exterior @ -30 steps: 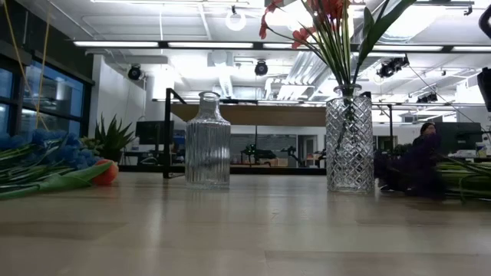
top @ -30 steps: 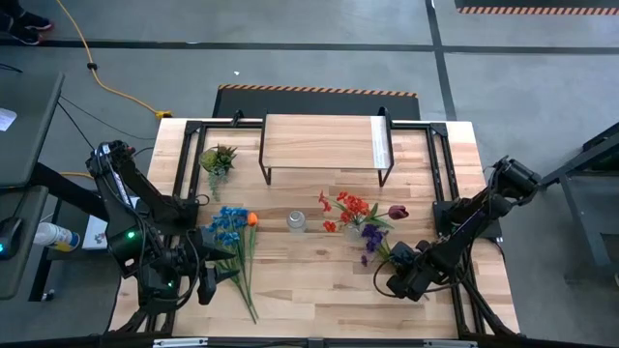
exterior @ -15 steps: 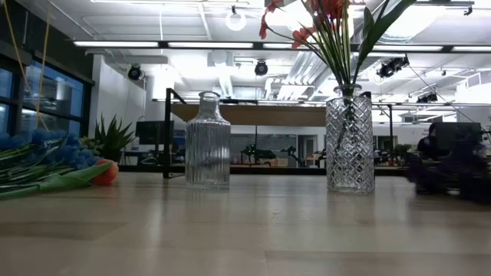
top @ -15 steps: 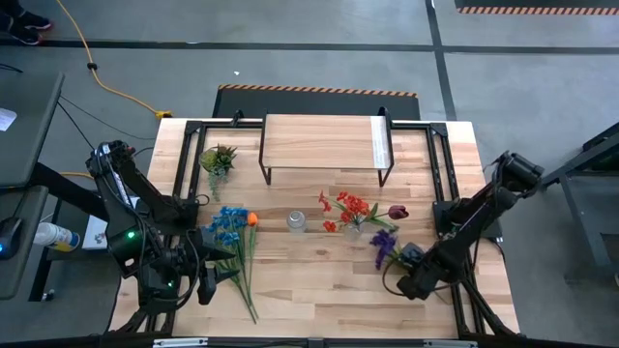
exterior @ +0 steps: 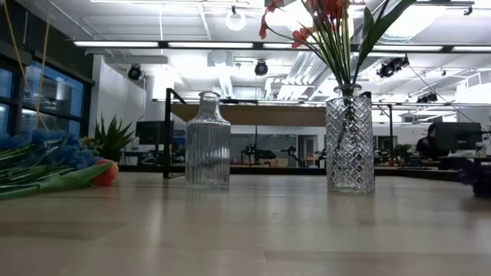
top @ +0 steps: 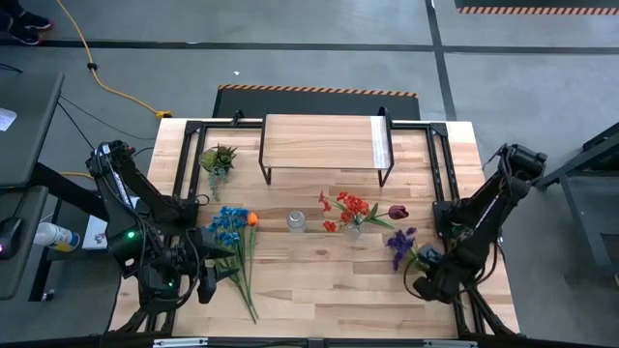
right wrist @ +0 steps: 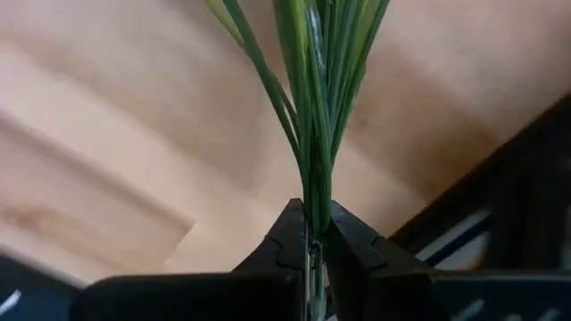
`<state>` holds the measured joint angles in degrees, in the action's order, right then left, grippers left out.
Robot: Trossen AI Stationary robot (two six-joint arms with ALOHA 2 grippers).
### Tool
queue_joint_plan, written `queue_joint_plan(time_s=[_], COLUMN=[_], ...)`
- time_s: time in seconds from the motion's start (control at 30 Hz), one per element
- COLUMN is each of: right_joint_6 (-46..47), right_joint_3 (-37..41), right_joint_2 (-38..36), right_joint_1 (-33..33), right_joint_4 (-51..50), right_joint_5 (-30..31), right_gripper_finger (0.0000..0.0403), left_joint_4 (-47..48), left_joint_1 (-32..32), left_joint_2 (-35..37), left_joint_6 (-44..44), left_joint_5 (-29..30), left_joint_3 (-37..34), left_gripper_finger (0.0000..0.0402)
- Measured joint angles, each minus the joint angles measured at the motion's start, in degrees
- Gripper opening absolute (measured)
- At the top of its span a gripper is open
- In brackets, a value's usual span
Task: Pick and place flowers into a vace then onto a shelf
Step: Put the purple flowers into the right transparent flower vase
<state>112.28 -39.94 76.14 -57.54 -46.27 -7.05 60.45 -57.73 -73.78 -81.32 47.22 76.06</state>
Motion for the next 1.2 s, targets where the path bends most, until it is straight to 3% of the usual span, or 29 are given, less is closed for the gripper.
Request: queue_joint_plan(time_s=[0.33,0.7,1.07,1.2], right_joint_6=[-2.0,0.4,0.6,-2.3], right_joint_3=[0.0,-0.1,-0.2,-0.2], right_joint_2=[-3.4,-13.0,-15.8,-16.2], right_joint_1=[7.3,7.8,11.0,12.1], right_joint_4=[-10.6,-21.7,-21.6,-18.4], right_joint_5=[5.2,3.1,4.6,8.4], right_gripper_finger=[0.0011,0.0011,0.0010,0.0010], left_joint_4=[-0.5,-0.5,-0.2,-0.3], left_joint_1=[0.0,0.0,0.0,0.0], left_joint_2=[0.0,0.0,0.0,0.0], left_joint_6=[-0.2,-0.2,0.0,0.0], left_joint_5=[0.0,0.0,0.0,-0.1], left_joint_3=[0.0,0.0,0.0,0.0], left_gripper_finger=[0.0253,0.0253,0.0253,0.0253])
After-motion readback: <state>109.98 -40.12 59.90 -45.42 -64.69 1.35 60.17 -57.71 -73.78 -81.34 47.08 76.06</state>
